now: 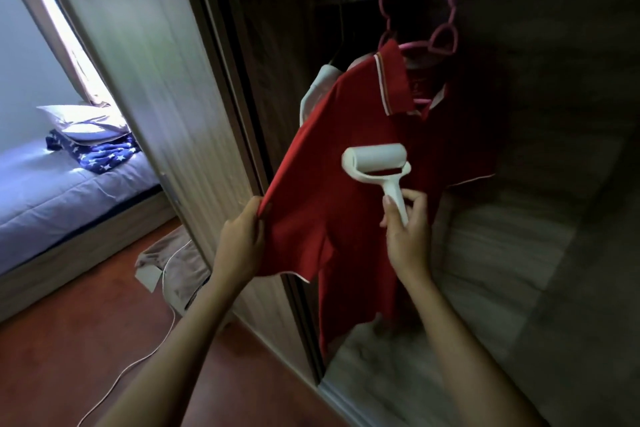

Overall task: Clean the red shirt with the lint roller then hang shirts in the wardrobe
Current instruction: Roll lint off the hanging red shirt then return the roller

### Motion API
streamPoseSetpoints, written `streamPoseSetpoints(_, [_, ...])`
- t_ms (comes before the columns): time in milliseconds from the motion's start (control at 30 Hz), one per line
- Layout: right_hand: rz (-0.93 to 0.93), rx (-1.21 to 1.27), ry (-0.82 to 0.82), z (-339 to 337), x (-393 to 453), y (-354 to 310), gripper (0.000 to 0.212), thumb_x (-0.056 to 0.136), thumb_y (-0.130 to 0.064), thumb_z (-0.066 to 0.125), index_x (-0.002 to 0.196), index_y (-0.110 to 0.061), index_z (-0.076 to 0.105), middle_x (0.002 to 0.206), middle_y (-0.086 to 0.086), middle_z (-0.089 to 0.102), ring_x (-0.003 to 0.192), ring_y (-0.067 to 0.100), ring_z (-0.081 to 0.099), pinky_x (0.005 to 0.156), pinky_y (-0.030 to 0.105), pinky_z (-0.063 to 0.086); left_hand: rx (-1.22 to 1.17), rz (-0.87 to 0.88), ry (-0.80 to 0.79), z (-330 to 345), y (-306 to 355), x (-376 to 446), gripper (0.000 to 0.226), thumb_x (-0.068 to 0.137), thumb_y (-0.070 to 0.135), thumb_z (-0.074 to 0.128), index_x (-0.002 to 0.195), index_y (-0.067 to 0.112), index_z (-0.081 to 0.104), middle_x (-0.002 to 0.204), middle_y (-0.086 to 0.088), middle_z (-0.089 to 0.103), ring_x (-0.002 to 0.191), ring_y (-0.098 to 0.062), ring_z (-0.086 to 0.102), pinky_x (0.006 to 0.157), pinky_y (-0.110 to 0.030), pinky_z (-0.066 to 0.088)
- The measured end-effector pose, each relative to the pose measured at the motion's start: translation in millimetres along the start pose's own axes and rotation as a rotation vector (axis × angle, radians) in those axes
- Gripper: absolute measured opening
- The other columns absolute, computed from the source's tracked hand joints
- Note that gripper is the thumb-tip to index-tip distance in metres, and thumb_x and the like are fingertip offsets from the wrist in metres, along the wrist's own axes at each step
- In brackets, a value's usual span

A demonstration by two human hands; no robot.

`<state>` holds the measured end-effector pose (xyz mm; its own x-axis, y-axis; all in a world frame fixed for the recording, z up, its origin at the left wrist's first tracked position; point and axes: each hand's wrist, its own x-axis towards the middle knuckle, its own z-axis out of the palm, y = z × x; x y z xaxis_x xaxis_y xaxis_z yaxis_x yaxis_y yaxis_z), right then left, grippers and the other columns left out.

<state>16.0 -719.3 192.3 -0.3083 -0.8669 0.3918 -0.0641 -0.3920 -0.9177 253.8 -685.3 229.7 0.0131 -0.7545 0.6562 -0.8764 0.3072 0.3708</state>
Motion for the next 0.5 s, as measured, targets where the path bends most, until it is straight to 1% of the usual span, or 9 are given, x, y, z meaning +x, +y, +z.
streamPoseSetpoints(67, [0.081, -0.108, -0.048, 1, -12, 33, 0.005, 0.097, -0.029, 0.05, 0.099, -0.025, 0.048, 0.064, -0.002, 0.056, 0.048, -0.001, 0.051, 0.044, 0.013, 0.039, 0.001, -0.013, 0.018, 0, 3, 1, 0.022, 0.088, 0.015, 0.035, 0.094, 0.006, 0.054, 0.068, -0.011, 0.057, 0.057, -0.034, 0.056, 0.055, -0.037, 0.039])
streamPoseSetpoints(100, [0.136, -0.167, -0.082, 0, -21, 52, 0.005, 0.098, -0.03, 0.049, 0.094, -0.026, 0.048, 0.062, -0.003, 0.056, 0.046, -0.001, 0.051, 0.043, 0.014, 0.039, 0.001, -0.025, 0.023, -1, 5, 2, 0.025, 0.088, 0.015, 0.034, 0.093, 0.003, 0.055, 0.067, -0.007, 0.055, 0.055, -0.031, 0.053, 0.055, -0.034, 0.035])
streamPoseSetpoints(167, [0.248, -0.284, -0.167, -1, -42, 87, 0.011, 0.098, -0.032, 0.049, 0.089, -0.026, 0.049, 0.061, -0.004, 0.058, 0.049, 0.001, 0.055, 0.047, 0.021, 0.04, 0.0, -0.033, 0.024, -3, 8, 5, 0.024, 0.086, 0.013, 0.034, 0.091, 0.0, 0.054, 0.067, -0.003, 0.051, 0.054, -0.028, 0.05, 0.056, -0.032, 0.031])
streamPoseSetpoints(233, [0.325, -0.326, -0.199, -1, -59, 104, 0.011, 0.096, -0.033, 0.051, 0.091, -0.023, 0.051, 0.064, -0.002, 0.06, 0.058, 0.015, 0.061, 0.05, 0.023, 0.039, 0.005, -0.031, 0.012, -6, 8, 8, 0.023, 0.083, 0.01, 0.034, 0.09, 0.0, 0.053, 0.067, -0.005, 0.052, 0.057, -0.032, 0.054, 0.056, -0.033, 0.033])
streamPoseSetpoints(300, [0.302, -0.298, -0.132, -1, -65, 102, 0.008, 0.096, -0.031, 0.052, 0.093, -0.023, 0.052, 0.065, -0.001, 0.06, 0.06, 0.02, 0.061, 0.047, 0.02, 0.039, 0.026, -0.028, 0.007, -7, 5, 10, 0.022, 0.082, 0.008, 0.035, 0.091, -0.001, 0.053, 0.067, -0.009, 0.055, 0.06, -0.036, 0.056, 0.056, -0.035, 0.034])
streamPoseSetpoints(367, [0.206, -0.252, -0.037, 2, -62, 89, 0.003, 0.096, -0.025, 0.052, 0.096, -0.023, 0.051, 0.065, -0.002, 0.059, 0.055, 0.016, 0.057, 0.045, 0.018, 0.038, 0.036, -0.032, 0.015, -7, 3, 11, 0.019, 0.084, 0.006, 0.037, 0.092, 0.0, 0.053, 0.066, -0.006, 0.053, 0.058, -0.035, 0.056, 0.054, -0.033, 0.031])
streamPoseSetpoints(433, [0.13, -0.221, 0.019, 8, -55, 80, 0.007, 0.095, -0.02, 0.052, 0.101, -0.022, 0.048, 0.067, -0.003, 0.056, 0.053, 0.013, 0.053, 0.047, 0.023, 0.038, 0.025, -0.04, 0.028, -5, 5, 12, 0.017, 0.082, -0.003, 0.039, 0.092, 0.001, 0.051, 0.069, -0.002, 0.049, 0.058, -0.031, 0.053, 0.057, -0.03, 0.027])
streamPoseSetpoints(467, [0.11, -0.216, 0.033, 11, -53, 79, 0.01, 0.095, -0.018, 0.051, 0.104, -0.021, 0.047, 0.068, -0.002, 0.056, 0.055, 0.015, 0.053, 0.048, 0.026, 0.039, 0.017, -0.037, 0.034, -5, 6, 12, 0.021, 0.079, -0.008, 0.039, 0.094, 0.0, 0.051, 0.072, -0.003, 0.05, 0.061, -0.028, 0.051, 0.059, -0.028, 0.026])
streamPoseSetpoints(500, [0.098, -0.216, 0.037, 15, -51, 80, 0.012, 0.095, -0.017, 0.051, 0.106, -0.02, 0.046, 0.071, -0.001, 0.056, 0.057, 0.016, 0.054, 0.05, 0.028, 0.04, 0.012, -0.028, 0.036, -4, 7, 13, 0.026, 0.077, -0.011, 0.04, 0.097, -0.001, 0.052, 0.076, -0.005, 0.051, 0.065, -0.025, 0.051, 0.06, -0.023, 0.025])
